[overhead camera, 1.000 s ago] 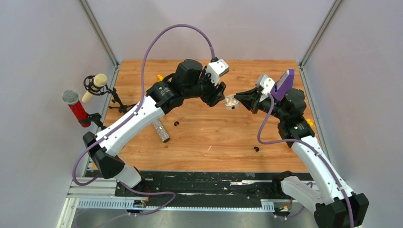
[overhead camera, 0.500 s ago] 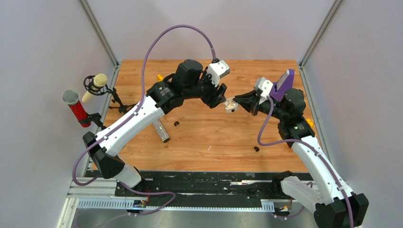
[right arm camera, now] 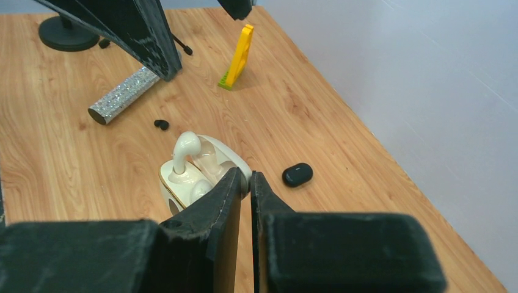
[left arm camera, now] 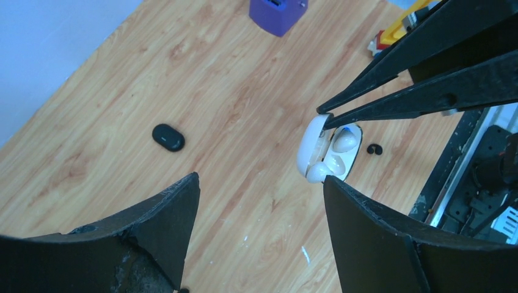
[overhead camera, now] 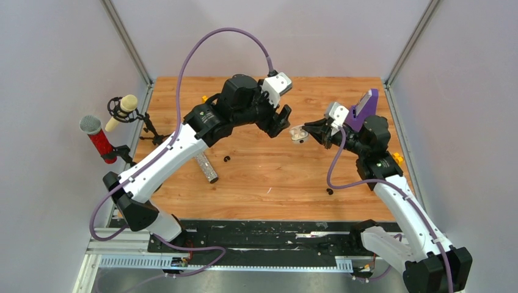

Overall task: Insert the wireless bluetooth earbuds into the charging case
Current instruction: Adjust the earbud with the charging case.

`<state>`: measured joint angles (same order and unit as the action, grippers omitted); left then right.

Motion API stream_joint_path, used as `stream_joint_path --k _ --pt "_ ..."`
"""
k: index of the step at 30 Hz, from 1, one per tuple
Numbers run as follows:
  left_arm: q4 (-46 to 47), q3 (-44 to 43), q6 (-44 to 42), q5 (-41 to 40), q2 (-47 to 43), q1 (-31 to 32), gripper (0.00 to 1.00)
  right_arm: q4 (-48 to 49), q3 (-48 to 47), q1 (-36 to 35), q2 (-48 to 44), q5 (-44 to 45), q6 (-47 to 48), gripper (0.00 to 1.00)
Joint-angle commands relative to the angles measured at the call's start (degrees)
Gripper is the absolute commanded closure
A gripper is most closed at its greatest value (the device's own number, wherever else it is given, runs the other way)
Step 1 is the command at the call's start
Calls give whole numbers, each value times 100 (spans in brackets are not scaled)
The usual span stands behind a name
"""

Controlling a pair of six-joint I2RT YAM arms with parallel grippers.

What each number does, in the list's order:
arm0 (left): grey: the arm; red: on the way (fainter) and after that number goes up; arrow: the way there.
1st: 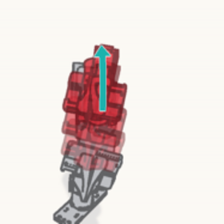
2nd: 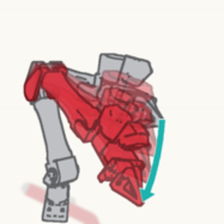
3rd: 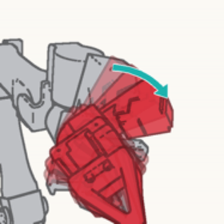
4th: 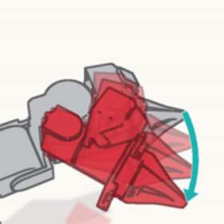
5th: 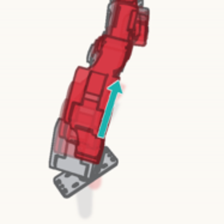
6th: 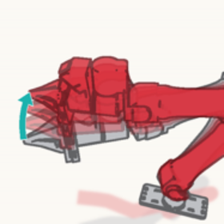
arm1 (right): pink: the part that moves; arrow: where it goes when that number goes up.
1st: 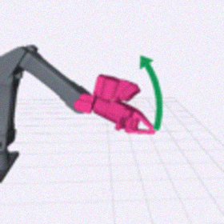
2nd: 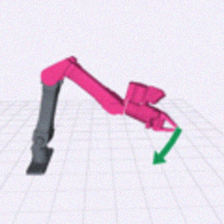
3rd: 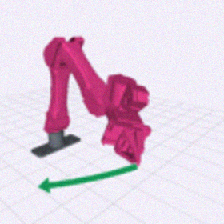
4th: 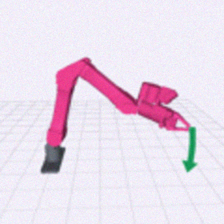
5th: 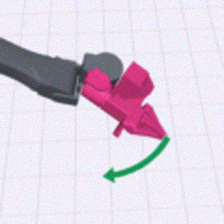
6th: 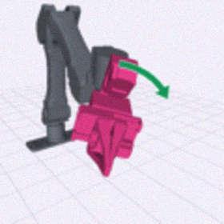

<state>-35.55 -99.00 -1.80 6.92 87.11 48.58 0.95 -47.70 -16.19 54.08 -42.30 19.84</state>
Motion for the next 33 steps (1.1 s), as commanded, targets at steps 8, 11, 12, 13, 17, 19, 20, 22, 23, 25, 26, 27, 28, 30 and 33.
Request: stream_joint_path --k 8,11,12,13,17,19,20,22,23,25,26,27,28,30,33 --pt "207 91 821 639 105 81 33 16 -46 28 -101 282 649 100" --pt "263 90 966 748 201 78 37 -20 -44 27 -108 269 706 100" --pt "270 64 1010 749 247 80 39 -22 -46 28 -104 255 713 100" --pt "257 1 1030 754 272 81 39 -24 -46 28 -114 243 709 100" --pt "232 -174 1175 814 469 100 43 -41 -47 25 -121 179 706 100" --pt "211 -230 1197 777 555 131 45 -35 -46 26 -133 187 710 100" --pt "210 -239 1210 752 595 145 46 -40 -38 27 -141 187 710 100" --pt "214 -238 1223 742 638 165 47 -41 -46 26 -155 165 704 100" --pt "215 -236 1229 742 648 163 48 -39 -46 25 -161 154 705 100" --pt "210 -246 1234 741 669 169 49 -38 -40 24 -155 144 705 100" --pt "207 -257 1235 745 678 169 49 -40 -38 21 -153 151 701 100" --pt "198 -263 1239 752 681 170 50 -37 -37 27 -145 152 707 100" --pt "198 -272 1247 783 684 165 50 -32 -33 28 -144 152 715 100" --pt "190 -275 1254 801 678 162 51 -32 -29 28 -136 157 716 100" --pt "189 -277 1226 803 661 169 52 -33 -26 23 -143 161 721 100"
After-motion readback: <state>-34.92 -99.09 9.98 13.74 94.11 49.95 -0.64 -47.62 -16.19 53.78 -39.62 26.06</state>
